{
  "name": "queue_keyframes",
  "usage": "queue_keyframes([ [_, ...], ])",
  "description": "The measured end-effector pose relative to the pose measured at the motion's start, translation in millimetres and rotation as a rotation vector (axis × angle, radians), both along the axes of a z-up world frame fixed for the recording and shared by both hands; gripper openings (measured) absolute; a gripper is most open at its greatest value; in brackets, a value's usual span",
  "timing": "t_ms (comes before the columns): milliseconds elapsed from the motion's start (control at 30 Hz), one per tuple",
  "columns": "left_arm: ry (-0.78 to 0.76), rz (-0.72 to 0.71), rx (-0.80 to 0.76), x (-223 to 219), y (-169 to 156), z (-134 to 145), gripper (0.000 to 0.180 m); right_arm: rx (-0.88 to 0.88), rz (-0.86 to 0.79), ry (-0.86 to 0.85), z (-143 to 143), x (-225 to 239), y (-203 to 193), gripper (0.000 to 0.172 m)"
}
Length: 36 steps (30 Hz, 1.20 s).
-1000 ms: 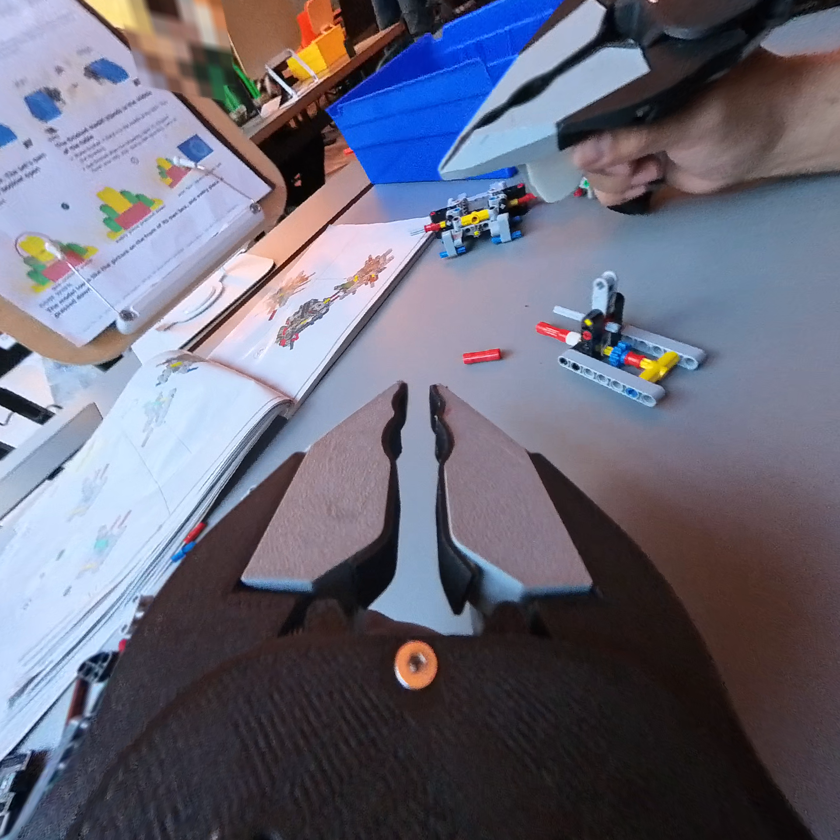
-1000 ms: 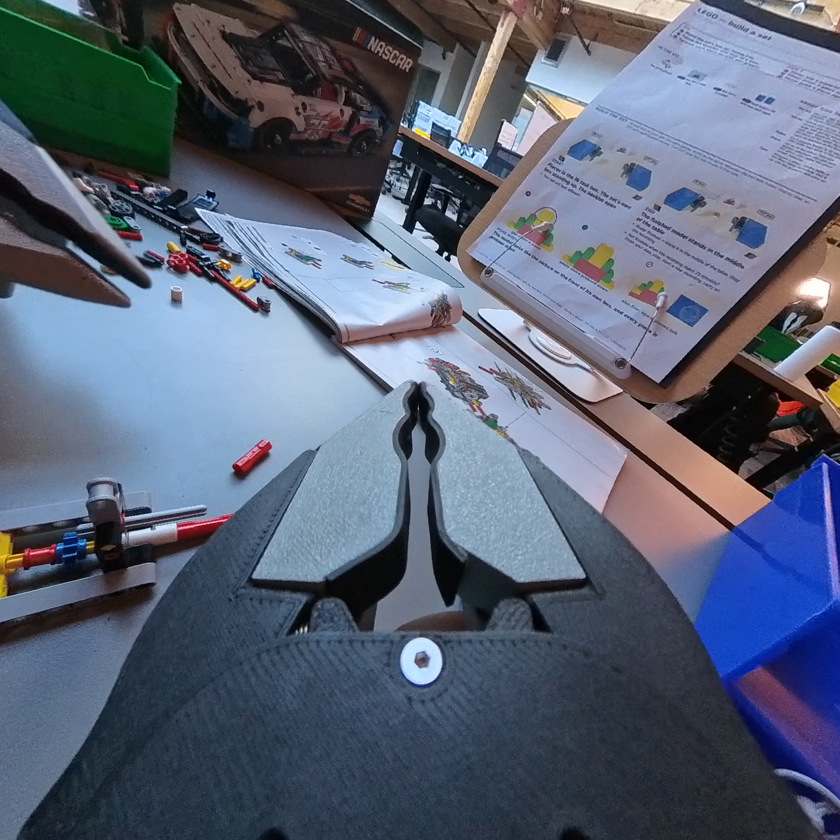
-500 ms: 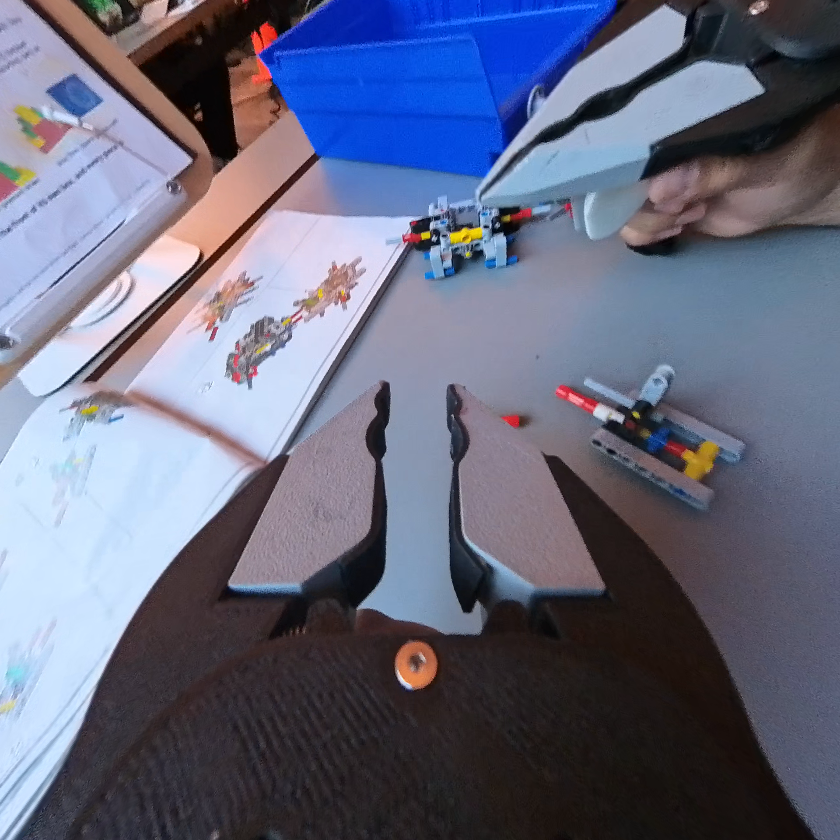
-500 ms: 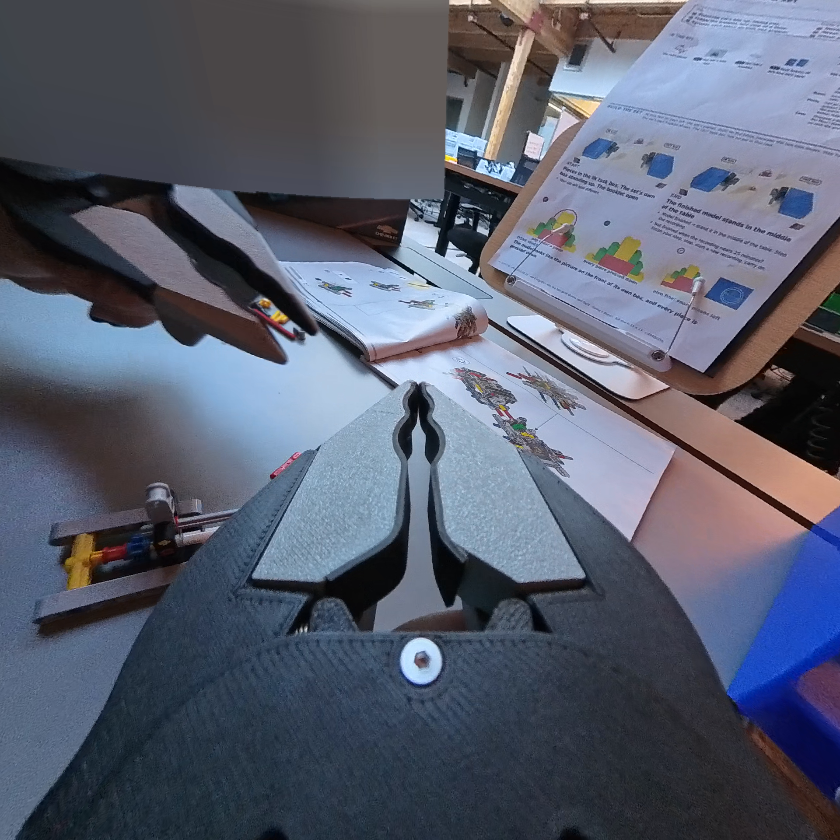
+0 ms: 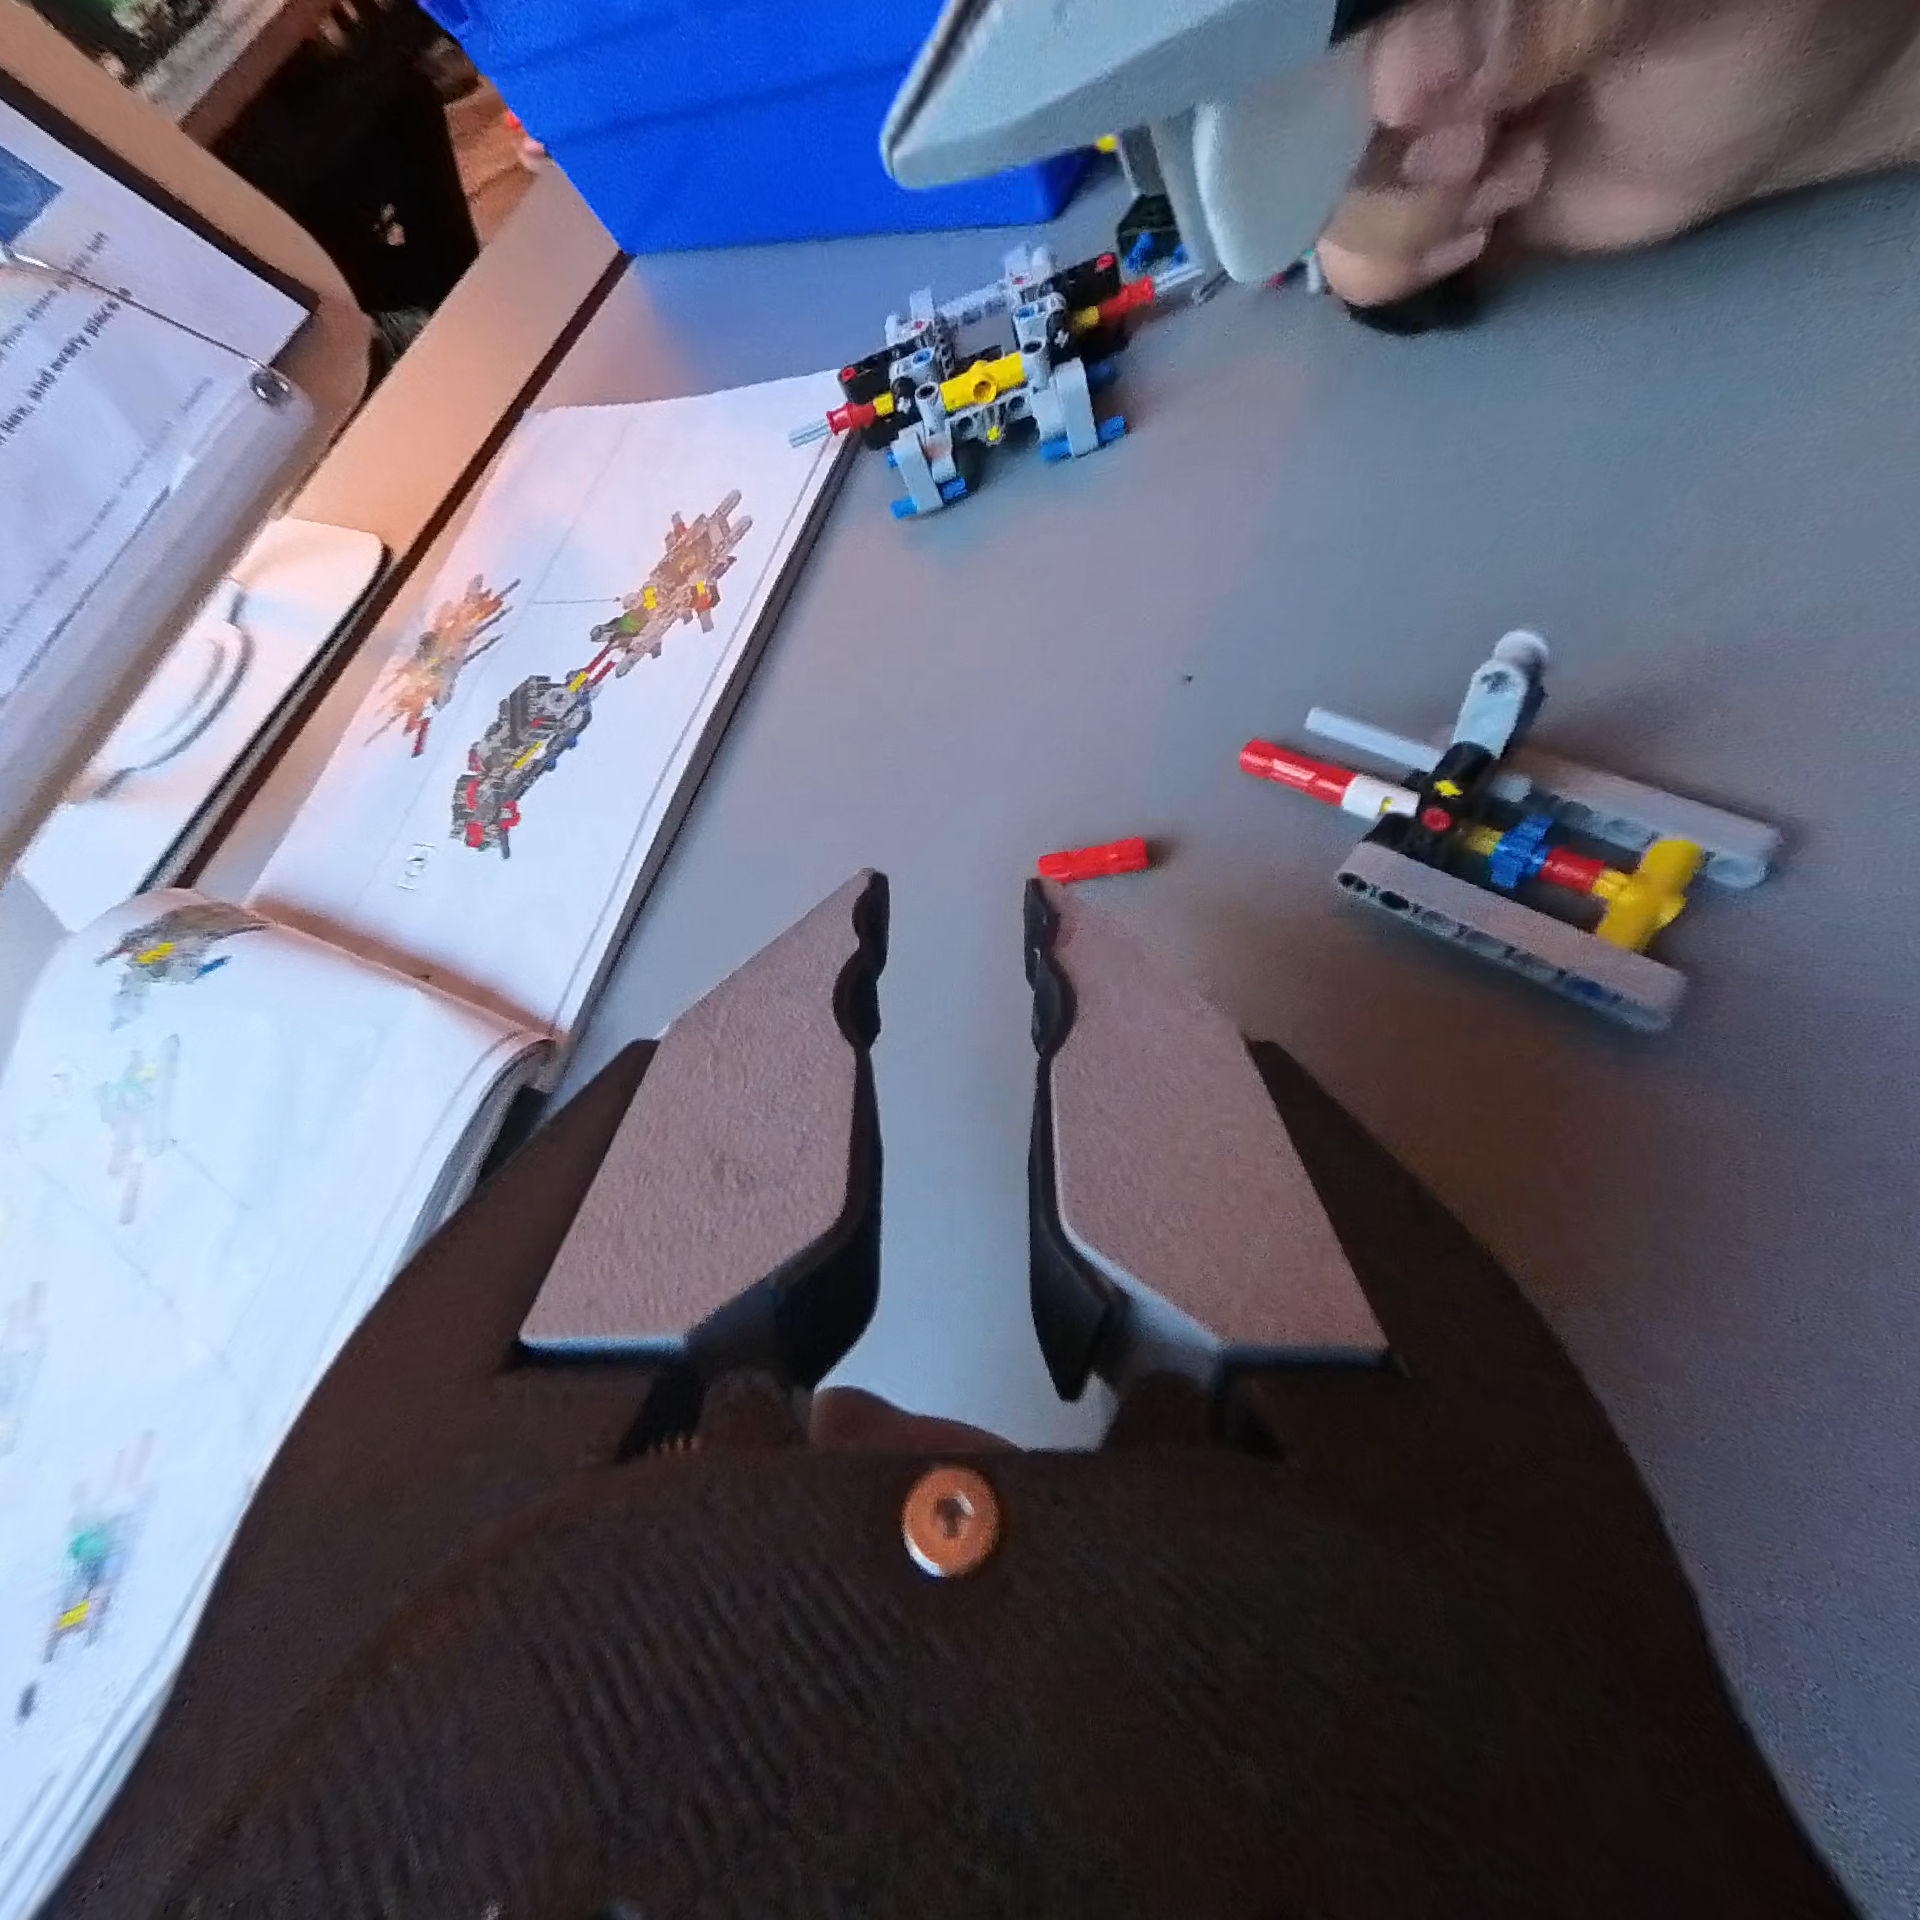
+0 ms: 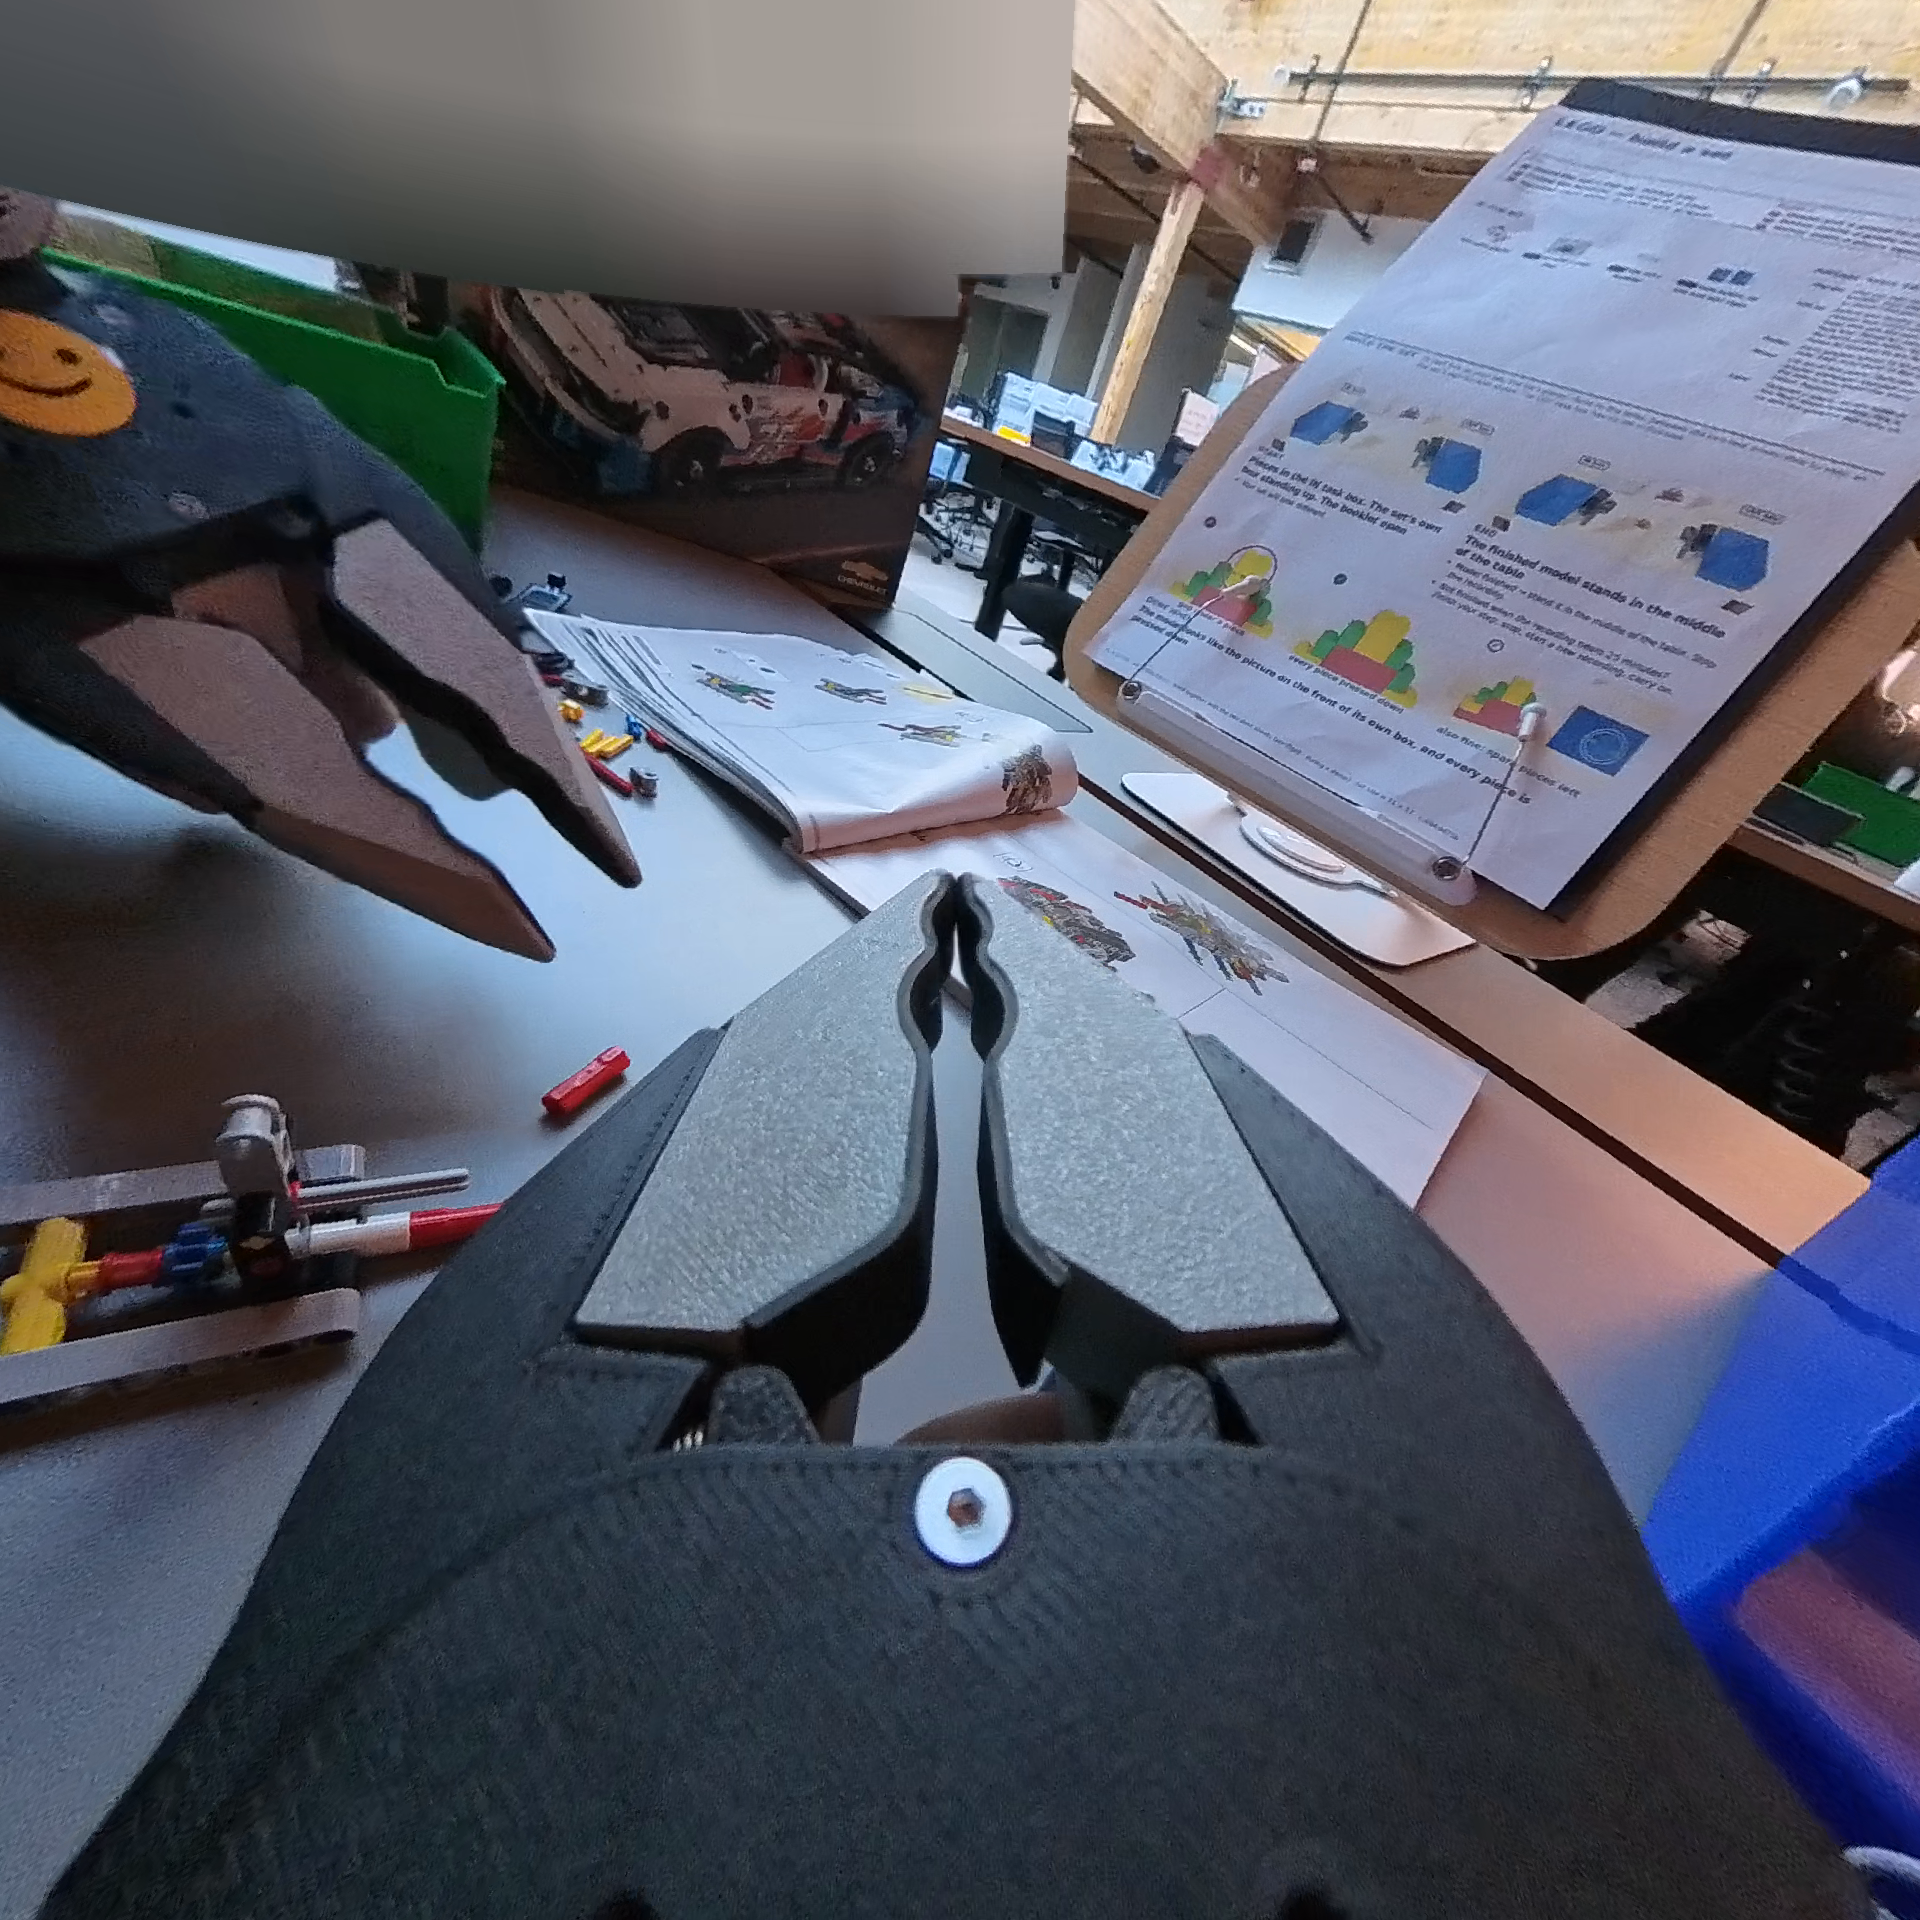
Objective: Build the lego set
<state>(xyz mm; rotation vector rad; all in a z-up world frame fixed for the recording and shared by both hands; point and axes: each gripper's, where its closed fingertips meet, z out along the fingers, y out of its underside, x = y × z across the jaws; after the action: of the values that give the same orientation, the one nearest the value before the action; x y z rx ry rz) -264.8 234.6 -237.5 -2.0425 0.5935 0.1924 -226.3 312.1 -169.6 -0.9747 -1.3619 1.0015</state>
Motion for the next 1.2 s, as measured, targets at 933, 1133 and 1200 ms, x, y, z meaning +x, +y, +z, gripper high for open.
queue_keyframes([
  [933, 0.098, 0.160, -0.038, -40.0, -6.8, 6.4, 0.016, 0.125, -0.131, -0.018, -5.4, -11.3, 11.6, 0.000],
  [1133, 0.016, 0.201, -0.033, -53.2, -7.5, 13.7, 0.018, 0.158, -0.128, -0.024, -7.1, -12.8, 8.1, 0.000],
  [1200, 0.057, 0.208, -0.054, -56.0, -7.4, 6.7, 0.018, 0.155, -0.126, -0.022, -6.7, -12.4, 8.1, 0.000],
])
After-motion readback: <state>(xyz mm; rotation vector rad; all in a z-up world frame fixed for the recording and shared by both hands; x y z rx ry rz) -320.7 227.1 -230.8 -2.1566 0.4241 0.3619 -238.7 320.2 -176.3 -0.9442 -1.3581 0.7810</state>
